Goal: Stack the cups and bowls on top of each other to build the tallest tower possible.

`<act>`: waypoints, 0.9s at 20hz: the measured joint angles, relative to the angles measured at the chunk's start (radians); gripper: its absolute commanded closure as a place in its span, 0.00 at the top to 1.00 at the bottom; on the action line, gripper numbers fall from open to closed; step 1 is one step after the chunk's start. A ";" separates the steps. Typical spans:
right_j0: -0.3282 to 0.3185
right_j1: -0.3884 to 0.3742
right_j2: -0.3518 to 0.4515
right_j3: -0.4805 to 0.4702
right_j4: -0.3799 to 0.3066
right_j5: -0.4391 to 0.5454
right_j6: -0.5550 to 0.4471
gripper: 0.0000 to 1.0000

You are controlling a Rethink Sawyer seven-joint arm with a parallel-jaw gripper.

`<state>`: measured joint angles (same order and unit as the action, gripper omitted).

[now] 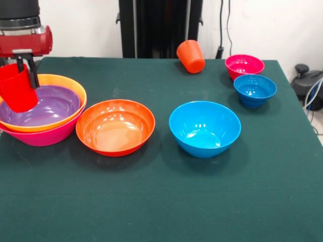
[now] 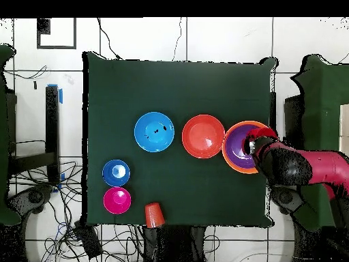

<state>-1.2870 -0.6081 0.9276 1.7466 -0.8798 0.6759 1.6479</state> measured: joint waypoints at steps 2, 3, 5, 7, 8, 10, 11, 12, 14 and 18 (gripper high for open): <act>0.000 0.013 -0.008 0.000 -0.008 -0.004 0.000 0.00; 0.000 0.017 -0.011 0.000 -0.011 -0.005 0.000 0.00; 0.001 0.024 -0.016 0.001 -0.015 -0.006 0.000 0.00; 0.001 0.035 -0.022 0.001 -0.017 -0.006 0.000 0.00; 0.001 0.038 -0.025 0.001 -0.017 -0.006 0.000 0.00; 0.001 0.045 -0.032 0.001 -0.017 -0.007 0.000 0.00; 0.001 0.050 -0.037 0.001 -0.018 -0.007 0.000 0.00; 0.001 0.054 -0.042 0.001 -0.019 -0.007 0.000 0.00; 0.001 0.059 -0.049 0.001 -0.020 -0.007 0.000 0.00; 0.001 0.072 -0.061 0.001 -0.020 -0.011 0.000 0.00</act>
<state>-1.2857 -0.5357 0.8669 1.7475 -0.8996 0.6653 1.6479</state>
